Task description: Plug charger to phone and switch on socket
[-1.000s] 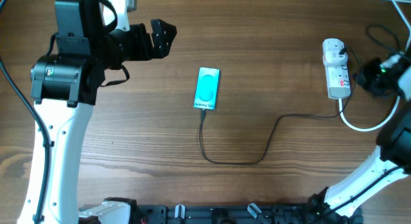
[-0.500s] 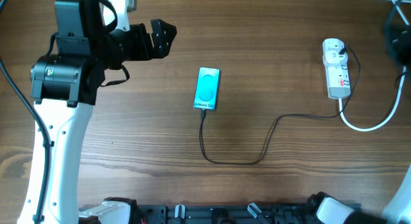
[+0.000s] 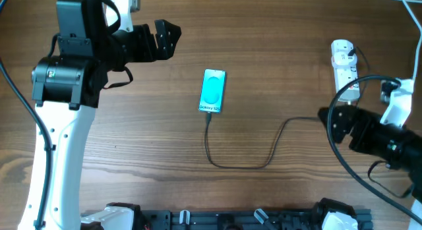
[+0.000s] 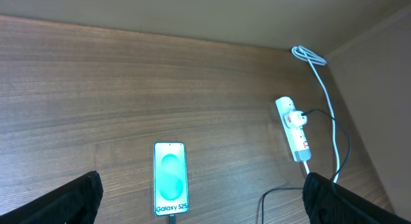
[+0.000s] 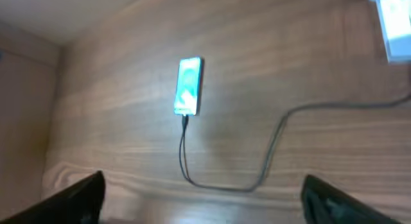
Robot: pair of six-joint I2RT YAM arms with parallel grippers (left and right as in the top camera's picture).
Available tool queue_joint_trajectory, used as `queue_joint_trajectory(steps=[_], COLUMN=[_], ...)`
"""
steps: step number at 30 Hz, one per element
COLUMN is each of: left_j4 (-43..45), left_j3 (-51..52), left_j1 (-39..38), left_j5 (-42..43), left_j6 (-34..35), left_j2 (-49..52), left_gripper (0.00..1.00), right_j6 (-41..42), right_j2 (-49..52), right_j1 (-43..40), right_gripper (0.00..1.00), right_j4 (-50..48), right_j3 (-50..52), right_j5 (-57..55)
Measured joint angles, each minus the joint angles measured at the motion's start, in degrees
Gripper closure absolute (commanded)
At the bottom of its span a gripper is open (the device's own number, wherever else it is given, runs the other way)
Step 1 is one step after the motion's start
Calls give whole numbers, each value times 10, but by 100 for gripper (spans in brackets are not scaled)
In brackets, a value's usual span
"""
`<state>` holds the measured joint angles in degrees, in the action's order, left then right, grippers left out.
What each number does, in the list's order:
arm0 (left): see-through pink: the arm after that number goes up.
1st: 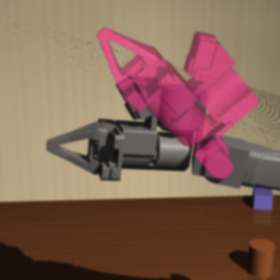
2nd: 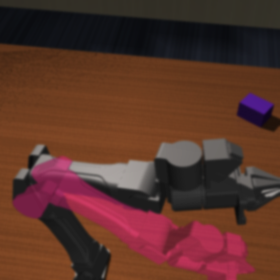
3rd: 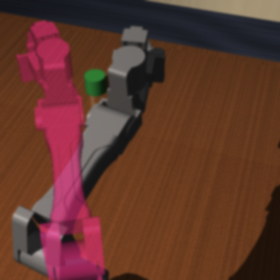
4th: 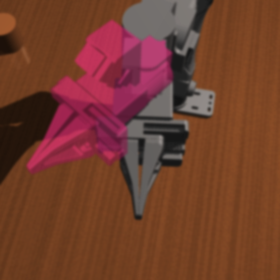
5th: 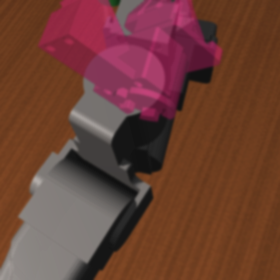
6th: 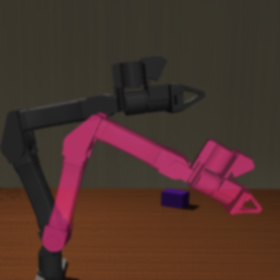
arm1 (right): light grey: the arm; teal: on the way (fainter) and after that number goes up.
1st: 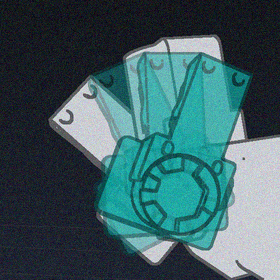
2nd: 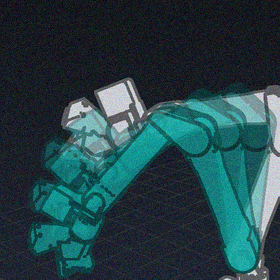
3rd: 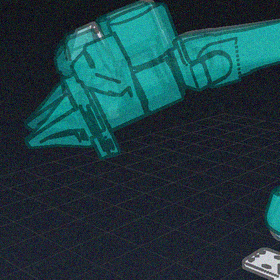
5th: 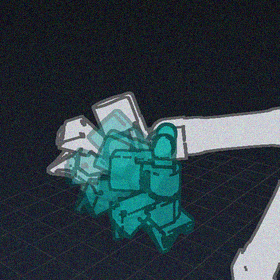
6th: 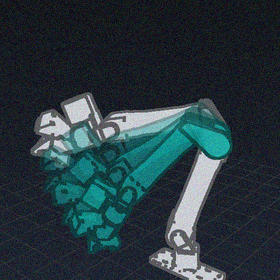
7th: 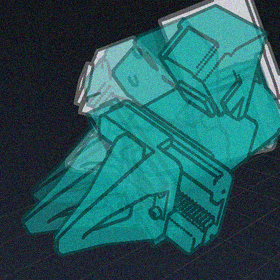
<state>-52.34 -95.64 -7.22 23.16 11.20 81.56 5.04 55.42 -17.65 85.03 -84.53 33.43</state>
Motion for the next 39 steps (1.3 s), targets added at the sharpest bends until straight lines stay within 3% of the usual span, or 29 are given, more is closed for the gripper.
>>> queue_joint_trajectory(steps=[12, 16, 19, 25, 31, 39], left_j4=[0, 0, 0, -1, 0, 0], left_j3=[0, 0, 0, 0, 0, 0], left_j1=[0, 0, 0, 0, 0, 0], left_j5=[0, 0, 0, -3, -4, -4], left_j6=[0, 0, 0, 0, 0, 0], left_j2=[0, 0, 0, 0, 0, 0], left_gripper=[0, 0, 0, 0, 0, 0], right_j6=[-31, -39, -41, -46, -47, -48], right_j2=[3, 1, -27, -176, -311, -450], right_j1=[29, 30, 45, 94, 116, 116], right_gripper=[0, 0, 0, 0, 0, 0], right_j4=[3, -42, -125, -363, -427, -546], right_j3=[0, 12, 78, 313, 480, 562], right_j5=[-87, -86, -86, -100, -148, -196])
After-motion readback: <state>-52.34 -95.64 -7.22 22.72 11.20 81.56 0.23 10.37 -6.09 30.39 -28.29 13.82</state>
